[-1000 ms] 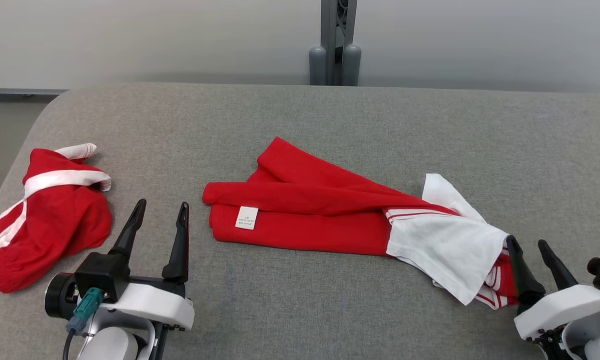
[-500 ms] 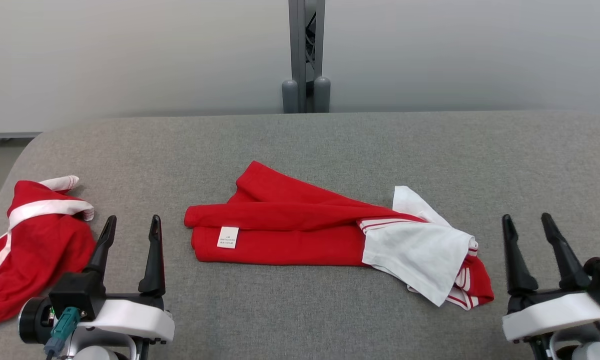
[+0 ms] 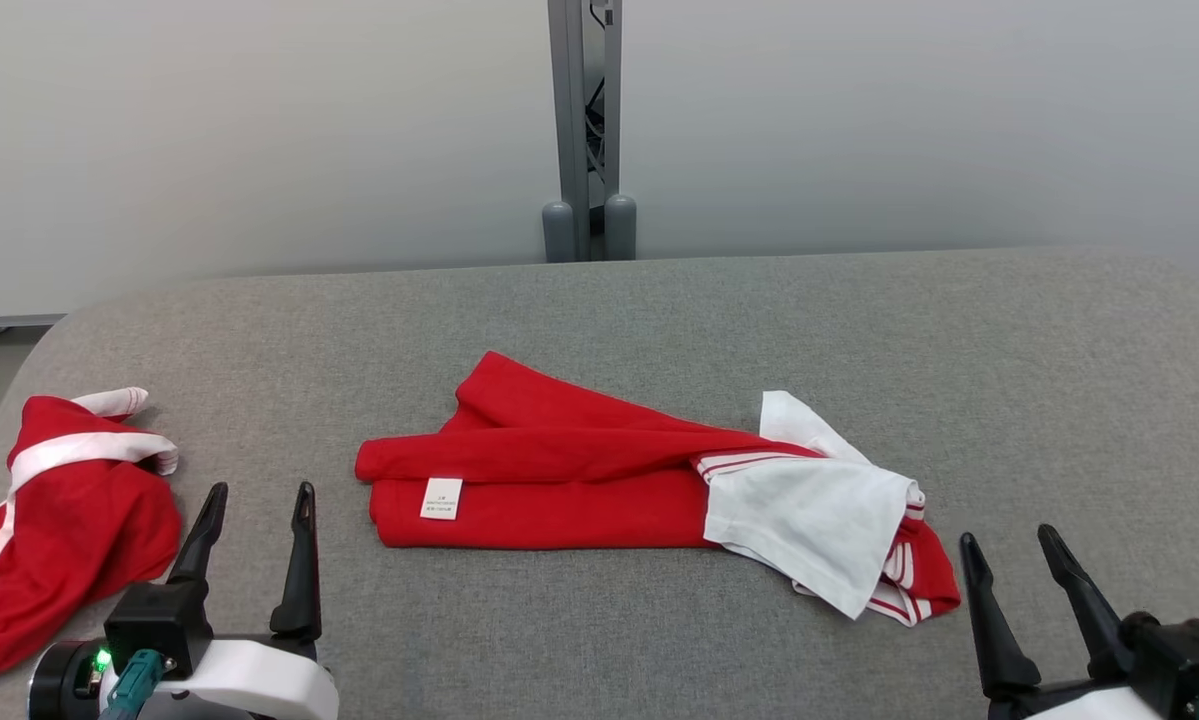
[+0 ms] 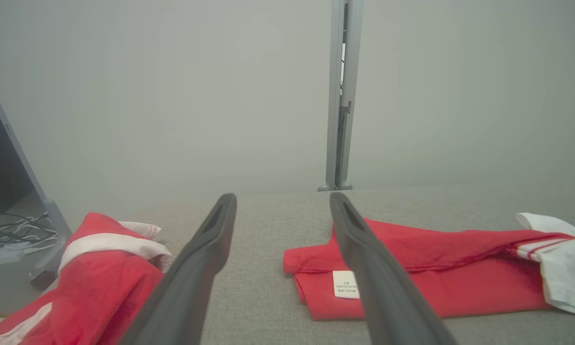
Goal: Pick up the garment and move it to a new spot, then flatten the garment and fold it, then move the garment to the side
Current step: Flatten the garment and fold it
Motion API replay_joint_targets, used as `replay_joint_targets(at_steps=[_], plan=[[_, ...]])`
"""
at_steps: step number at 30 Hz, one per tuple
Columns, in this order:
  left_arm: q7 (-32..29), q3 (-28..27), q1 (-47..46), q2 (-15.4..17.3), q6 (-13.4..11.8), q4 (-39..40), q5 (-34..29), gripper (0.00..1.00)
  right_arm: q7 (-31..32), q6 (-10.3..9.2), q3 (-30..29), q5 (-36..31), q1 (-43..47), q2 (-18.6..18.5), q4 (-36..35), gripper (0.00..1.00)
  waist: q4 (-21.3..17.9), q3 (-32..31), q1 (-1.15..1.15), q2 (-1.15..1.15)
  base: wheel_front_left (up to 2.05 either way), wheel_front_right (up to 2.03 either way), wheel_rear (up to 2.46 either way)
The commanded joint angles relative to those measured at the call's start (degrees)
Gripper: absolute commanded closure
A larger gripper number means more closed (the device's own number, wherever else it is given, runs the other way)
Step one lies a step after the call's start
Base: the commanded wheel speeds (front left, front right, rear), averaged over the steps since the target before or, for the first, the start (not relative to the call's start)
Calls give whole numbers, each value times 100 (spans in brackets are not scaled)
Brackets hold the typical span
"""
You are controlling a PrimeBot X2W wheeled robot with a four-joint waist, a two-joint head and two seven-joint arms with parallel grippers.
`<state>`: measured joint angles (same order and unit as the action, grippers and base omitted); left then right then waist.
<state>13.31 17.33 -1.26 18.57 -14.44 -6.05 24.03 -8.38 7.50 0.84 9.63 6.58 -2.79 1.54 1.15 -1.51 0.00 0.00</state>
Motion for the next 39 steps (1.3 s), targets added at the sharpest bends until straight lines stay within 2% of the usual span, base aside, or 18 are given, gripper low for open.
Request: replay_joint_targets(at_steps=[1,11,16,24,29,39], plan=[[-39,-7,73,46,-41,-27,-22,0,6,-2,-25,68,114,-12,-60,0,-19,-7,0,0,0,0,0],[-143,24,48,79,-61,-14,48,0,59,-2,-27,233,202,-11,-192,0,-28,52,0,0,0,0,0],[-319,101,-33,59,35,-62,140,0,127,-2,41,231,171,-11,-204,0,31,107,0,0,0,0,0],[-1265,343,-287,-50,384,-281,613,0,592,-2,290,299,128,-15,-68,0,78,465,0,0,0,0,0],[-1815,414,-823,-162,689,-579,979,0,800,-2,430,321,0,-17,25,0,78,929,0,0,0,0,0],[-2132,295,-2031,-162,1209,-1483,1333,0,850,-2,621,405,-390,-16,200,0,21,1529,0,0,0,0,0]])
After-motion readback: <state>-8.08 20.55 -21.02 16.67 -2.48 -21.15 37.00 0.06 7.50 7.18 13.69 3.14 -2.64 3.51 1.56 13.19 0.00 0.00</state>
